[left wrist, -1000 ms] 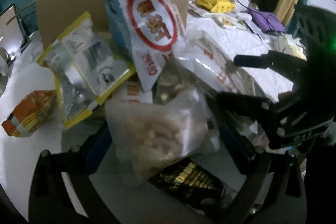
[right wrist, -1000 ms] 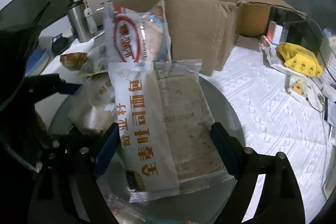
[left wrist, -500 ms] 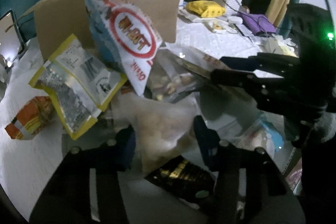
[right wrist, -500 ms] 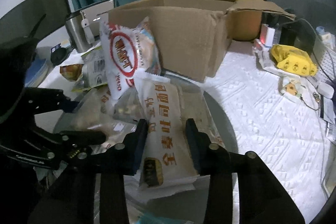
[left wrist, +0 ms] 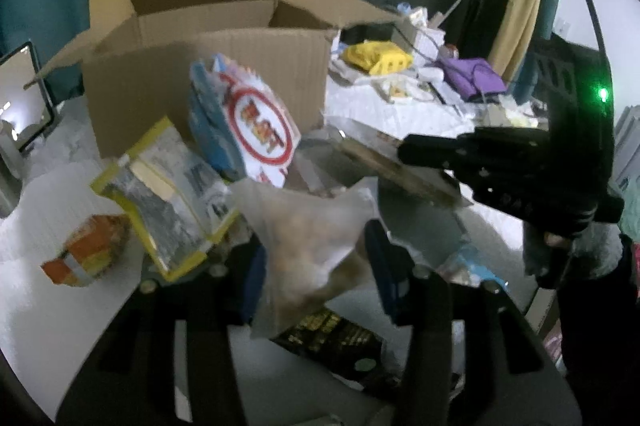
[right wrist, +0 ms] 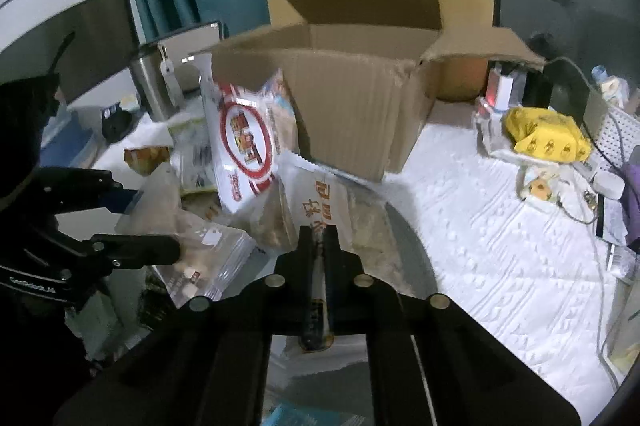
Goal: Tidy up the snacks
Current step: 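Carry both packages into the cardboard box and open both tools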
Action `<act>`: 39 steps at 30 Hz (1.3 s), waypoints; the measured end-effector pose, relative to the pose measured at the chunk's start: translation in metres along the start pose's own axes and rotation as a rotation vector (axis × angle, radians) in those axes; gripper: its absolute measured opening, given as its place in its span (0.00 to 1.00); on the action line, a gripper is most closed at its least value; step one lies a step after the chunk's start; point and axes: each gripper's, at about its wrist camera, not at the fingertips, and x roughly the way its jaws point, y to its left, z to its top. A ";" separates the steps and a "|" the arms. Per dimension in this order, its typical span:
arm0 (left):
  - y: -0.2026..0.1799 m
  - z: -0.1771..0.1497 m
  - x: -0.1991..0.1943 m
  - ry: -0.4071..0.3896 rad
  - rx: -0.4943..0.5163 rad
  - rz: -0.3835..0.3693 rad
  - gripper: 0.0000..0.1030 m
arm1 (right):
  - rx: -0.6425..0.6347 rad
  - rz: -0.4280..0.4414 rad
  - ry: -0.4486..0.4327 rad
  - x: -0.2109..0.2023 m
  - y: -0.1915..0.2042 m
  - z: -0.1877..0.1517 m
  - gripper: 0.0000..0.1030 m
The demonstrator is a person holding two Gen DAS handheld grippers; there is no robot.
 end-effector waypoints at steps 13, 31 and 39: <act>0.015 0.036 -0.033 -0.125 0.032 -0.017 0.47 | -0.015 -0.054 -0.084 -0.029 0.003 0.033 0.05; 0.064 0.096 -0.053 -0.278 0.076 0.058 0.47 | -0.083 -0.086 -0.201 -0.030 0.014 0.104 0.05; 0.087 0.126 -0.043 -0.319 0.062 0.074 0.47 | -0.093 -0.106 -0.228 -0.015 0.013 0.135 0.05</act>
